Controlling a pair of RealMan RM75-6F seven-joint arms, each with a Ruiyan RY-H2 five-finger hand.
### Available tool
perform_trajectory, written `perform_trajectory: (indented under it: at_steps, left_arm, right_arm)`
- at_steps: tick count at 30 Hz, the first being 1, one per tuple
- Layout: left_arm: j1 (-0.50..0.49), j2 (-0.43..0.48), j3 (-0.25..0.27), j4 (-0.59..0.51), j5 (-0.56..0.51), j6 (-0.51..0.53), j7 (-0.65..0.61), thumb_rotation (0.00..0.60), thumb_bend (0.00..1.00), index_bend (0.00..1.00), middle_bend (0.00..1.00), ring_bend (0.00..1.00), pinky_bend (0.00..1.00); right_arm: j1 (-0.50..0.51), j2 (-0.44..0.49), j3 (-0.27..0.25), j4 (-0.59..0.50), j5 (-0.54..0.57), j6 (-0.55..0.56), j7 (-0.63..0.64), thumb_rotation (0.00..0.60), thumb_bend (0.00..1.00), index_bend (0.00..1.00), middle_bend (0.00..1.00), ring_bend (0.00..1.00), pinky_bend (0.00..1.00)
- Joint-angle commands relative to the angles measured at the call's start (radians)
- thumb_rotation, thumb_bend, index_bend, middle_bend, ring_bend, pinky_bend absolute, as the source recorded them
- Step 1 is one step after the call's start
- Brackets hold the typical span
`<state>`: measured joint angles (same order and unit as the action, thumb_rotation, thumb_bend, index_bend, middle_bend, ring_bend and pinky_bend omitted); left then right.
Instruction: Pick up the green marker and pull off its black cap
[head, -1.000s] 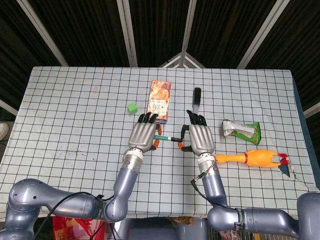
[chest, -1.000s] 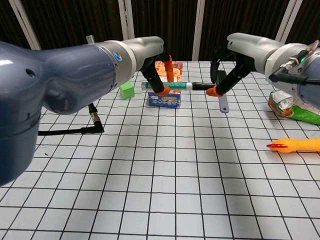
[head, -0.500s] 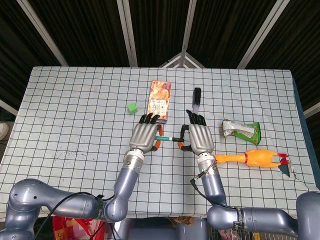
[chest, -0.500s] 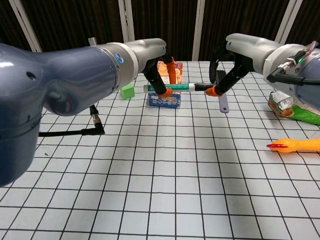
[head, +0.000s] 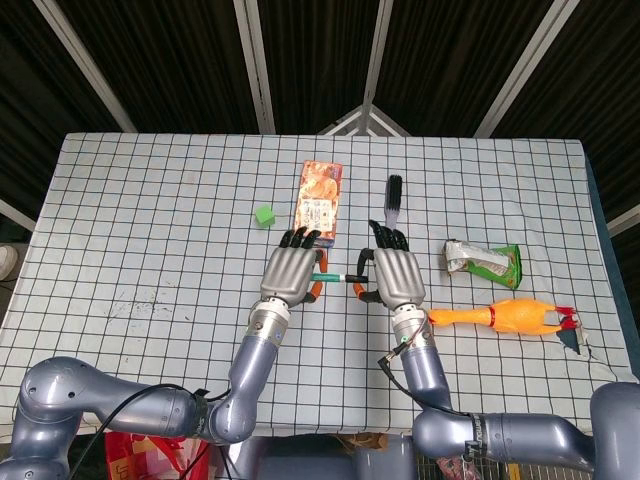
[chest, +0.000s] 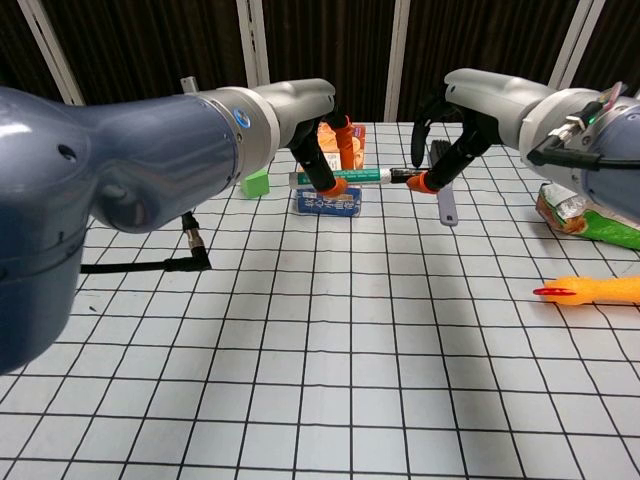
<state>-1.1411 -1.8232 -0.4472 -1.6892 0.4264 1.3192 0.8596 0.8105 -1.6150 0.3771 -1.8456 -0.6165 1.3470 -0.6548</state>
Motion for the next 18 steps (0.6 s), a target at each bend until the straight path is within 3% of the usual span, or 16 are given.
perform_trajectory:
  at_steps: [1,9,18]
  left_arm:
    - [0.001,0.002,0.000,-0.001,-0.002,-0.002,-0.002,0.600,0.54,0.59,0.09,0.00,0.00]
    - [0.003,0.004,0.004,-0.001,0.005,-0.008,-0.013,0.600,0.54,0.59,0.09,0.00,0.00]
    - [0.008,0.010,0.007,-0.001,0.001,-0.010,-0.018,0.600,0.54,0.59,0.09,0.00,0.00]
  right_arm:
    - [0.003,-0.001,0.000,-0.001,0.003,0.000,-0.003,0.600,0.31,0.58,0.06,0.07,0.04]
    - [0.013,0.001,0.002,-0.007,0.023,-0.001,-0.018,0.600,0.31,0.54,0.06,0.07,0.04]
    - [0.014,0.003,-0.001,-0.004,0.029,-0.003,-0.013,0.600,0.32,0.57,0.06,0.07,0.04]
